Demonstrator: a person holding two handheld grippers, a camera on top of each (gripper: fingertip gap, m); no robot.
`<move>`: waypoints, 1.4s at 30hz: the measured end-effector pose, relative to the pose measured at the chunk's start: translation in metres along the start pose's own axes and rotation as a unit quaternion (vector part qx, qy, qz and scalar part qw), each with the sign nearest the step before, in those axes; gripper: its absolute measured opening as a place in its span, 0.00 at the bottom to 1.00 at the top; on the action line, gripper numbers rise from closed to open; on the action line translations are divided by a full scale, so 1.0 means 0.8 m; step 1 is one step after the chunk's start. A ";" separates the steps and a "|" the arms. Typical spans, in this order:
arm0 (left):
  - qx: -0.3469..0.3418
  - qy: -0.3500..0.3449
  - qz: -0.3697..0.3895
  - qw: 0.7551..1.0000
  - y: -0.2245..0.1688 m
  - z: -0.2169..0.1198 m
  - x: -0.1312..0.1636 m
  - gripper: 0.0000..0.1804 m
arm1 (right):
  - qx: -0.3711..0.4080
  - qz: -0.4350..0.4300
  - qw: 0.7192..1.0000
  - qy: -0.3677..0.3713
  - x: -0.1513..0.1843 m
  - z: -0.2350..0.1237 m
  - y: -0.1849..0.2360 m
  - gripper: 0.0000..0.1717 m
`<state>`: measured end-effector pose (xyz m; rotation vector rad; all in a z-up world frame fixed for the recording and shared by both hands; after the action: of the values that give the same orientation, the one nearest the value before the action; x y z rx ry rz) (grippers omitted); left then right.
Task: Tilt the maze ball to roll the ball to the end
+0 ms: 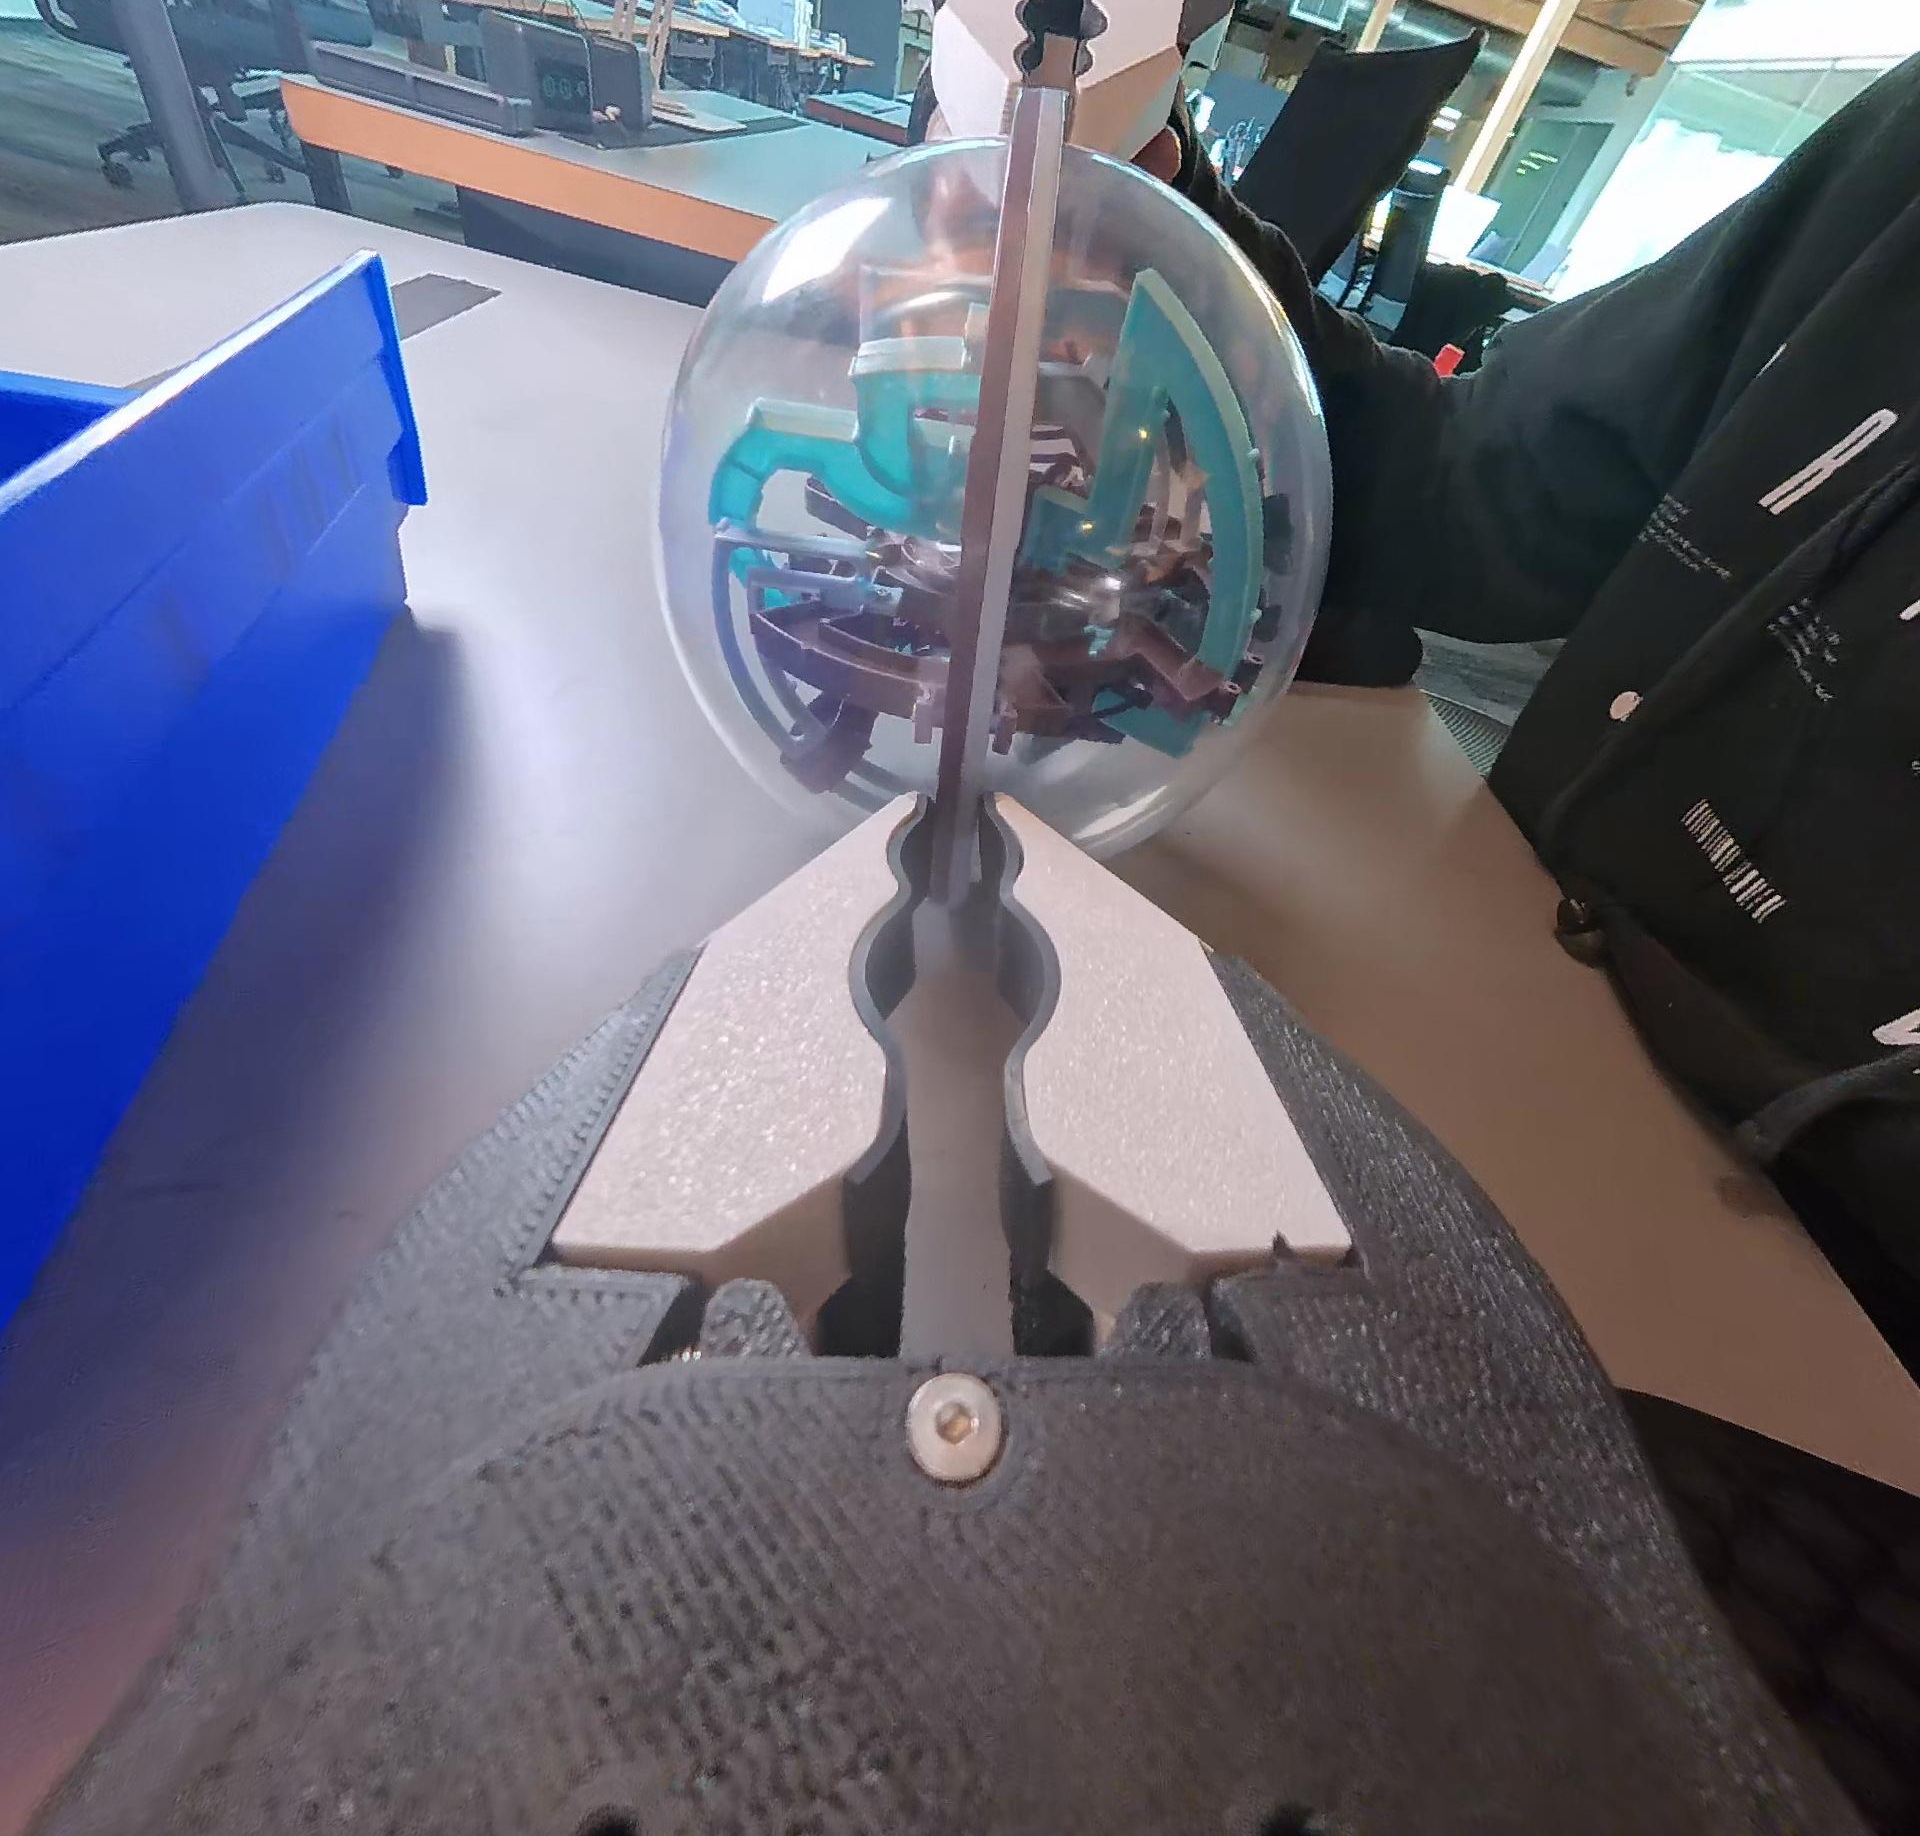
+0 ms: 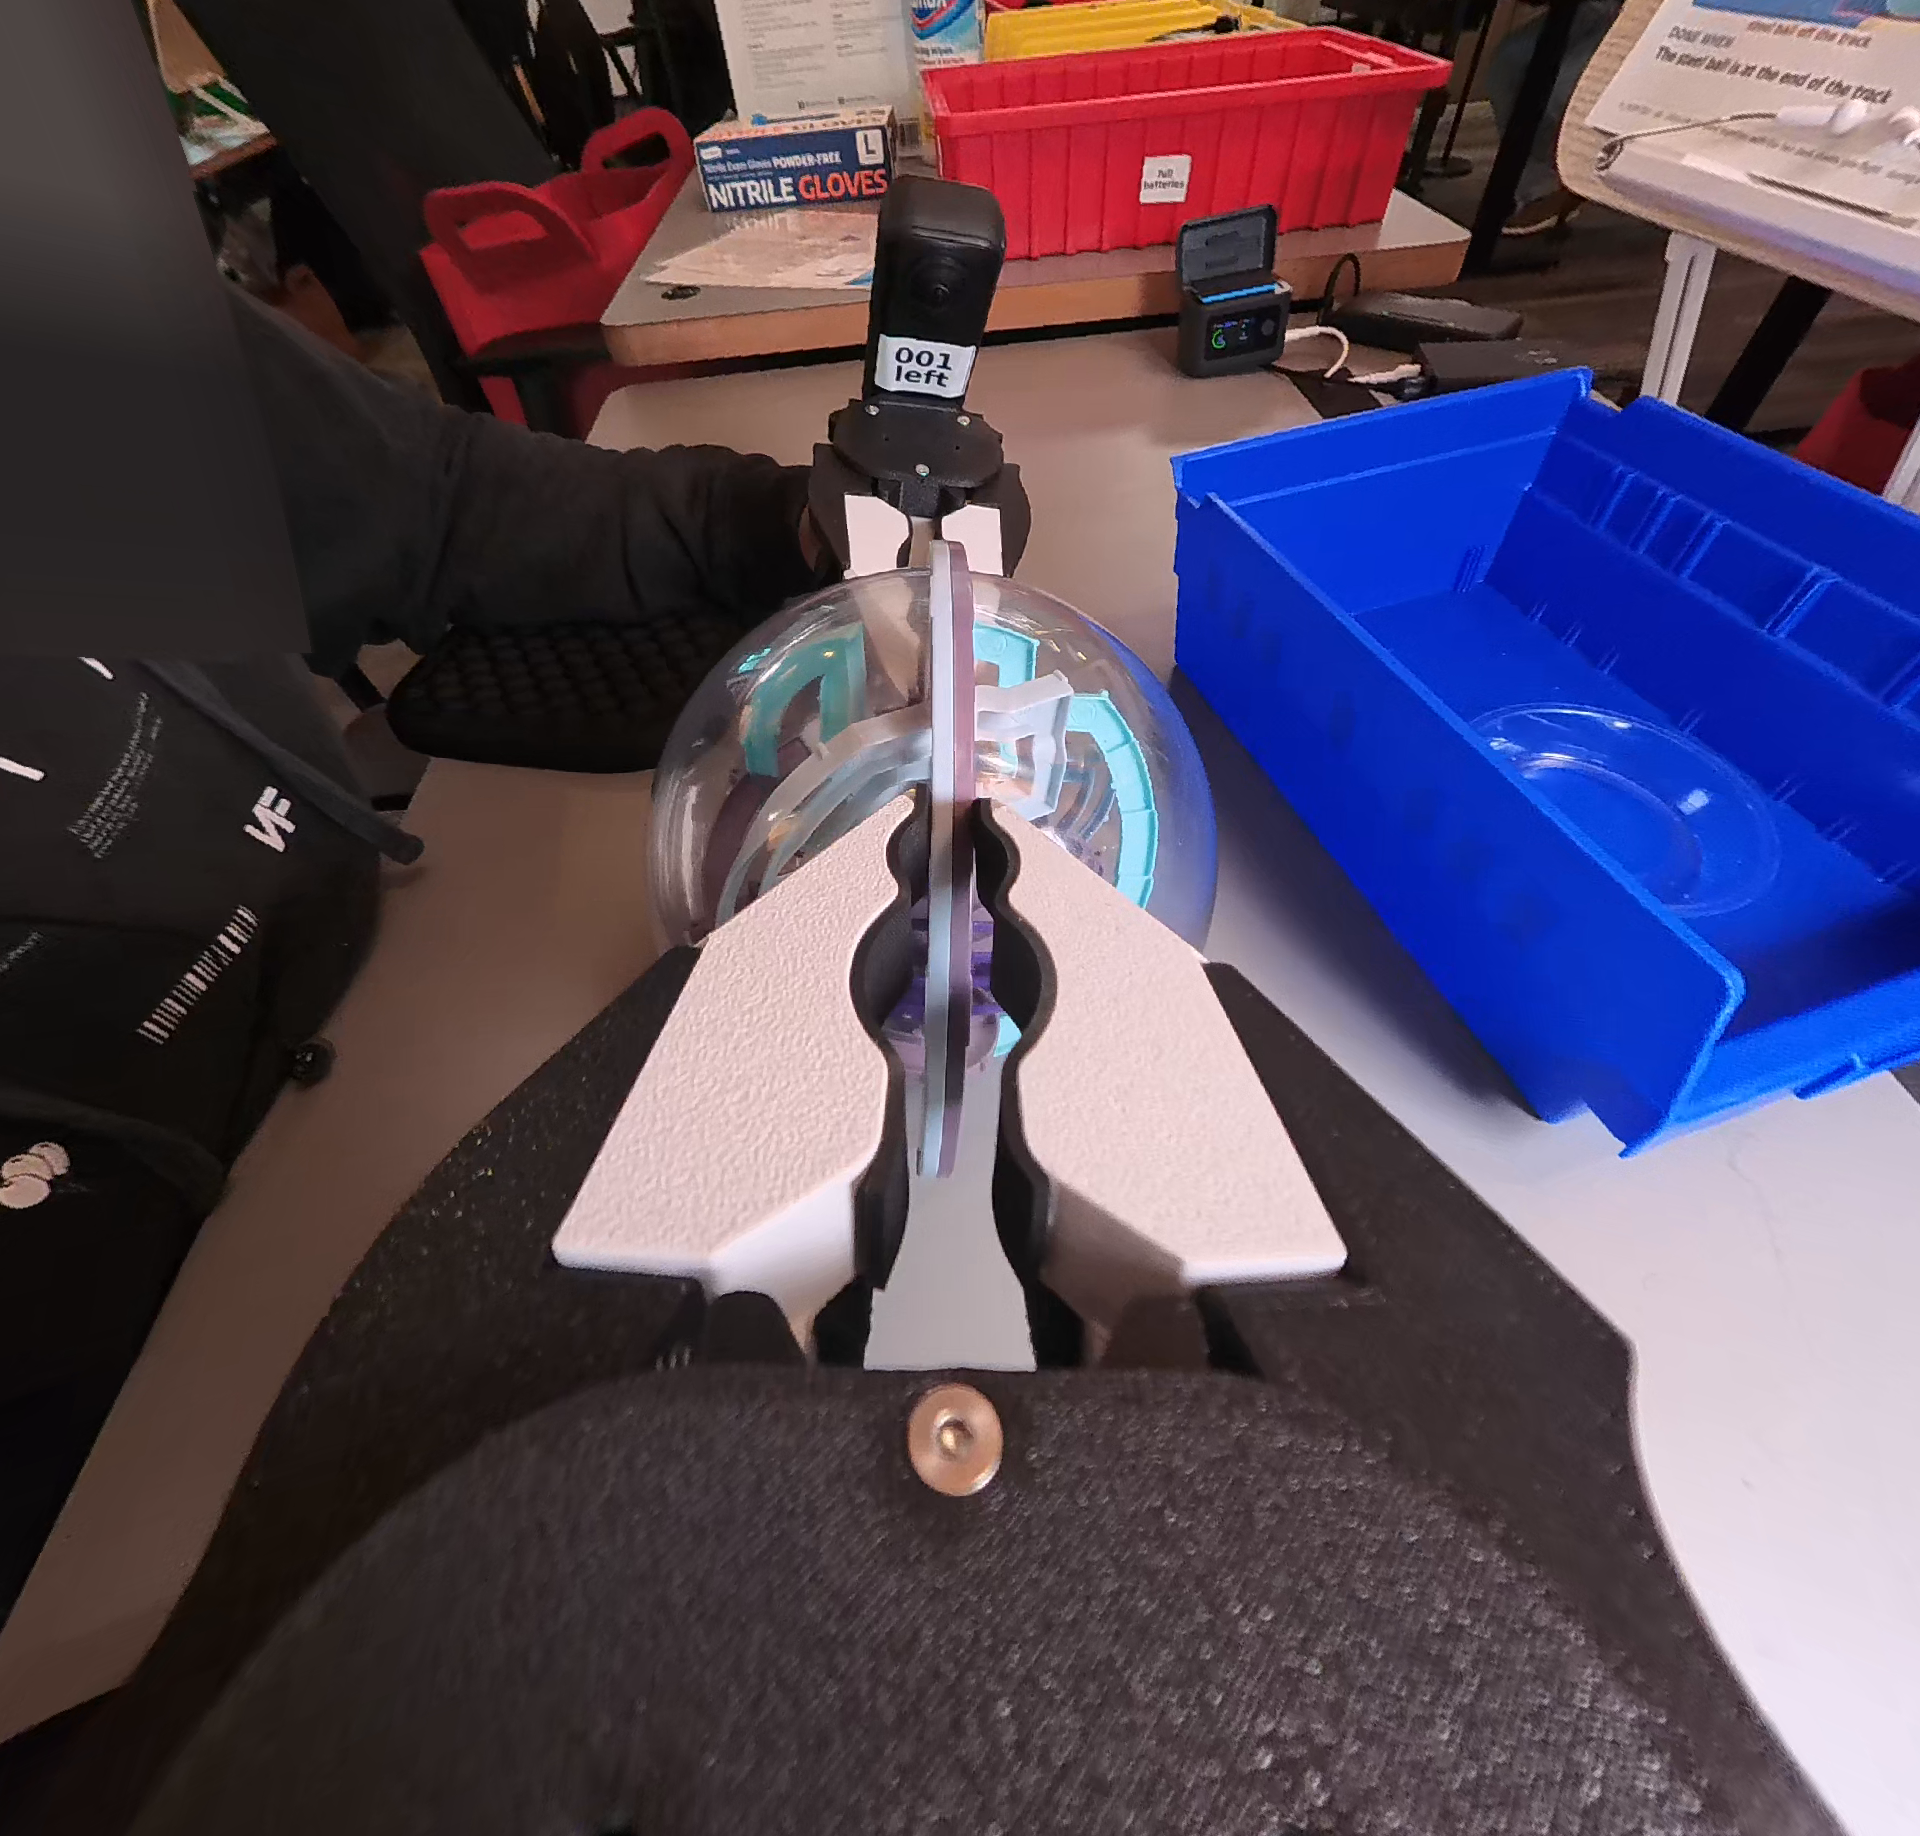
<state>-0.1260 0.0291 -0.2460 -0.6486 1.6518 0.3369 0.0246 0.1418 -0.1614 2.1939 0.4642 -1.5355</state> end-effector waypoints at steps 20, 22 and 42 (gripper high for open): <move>-0.030 0.072 0.037 0.996 -0.003 0.019 0.017 0.04 | 0.038 -0.074 0.996 0.037 -0.017 0.012 0.027 0.03; -0.027 0.071 0.038 0.996 -0.004 0.019 0.016 0.04 | 0.041 -0.075 0.996 0.038 -0.017 0.011 0.026 0.03; -0.063 -0.017 0.074 0.995 -0.010 0.014 -0.028 0.03 | 0.032 0.036 0.998 -0.032 0.026 -0.027 -0.022 0.03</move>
<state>-0.1109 0.0339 -0.2251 -0.6115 1.6602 0.5609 0.0402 0.1687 -0.1767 2.1769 0.3173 -1.5970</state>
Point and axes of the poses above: each gripper's, where its closed fingertips meet, z out along the fingers, x out of its underside, y = z × x across the jaws, the point moved 4 cm from there along -z, back along the fingers, and after that the axes turned 5 degrees about z, right-handed, at the moved point
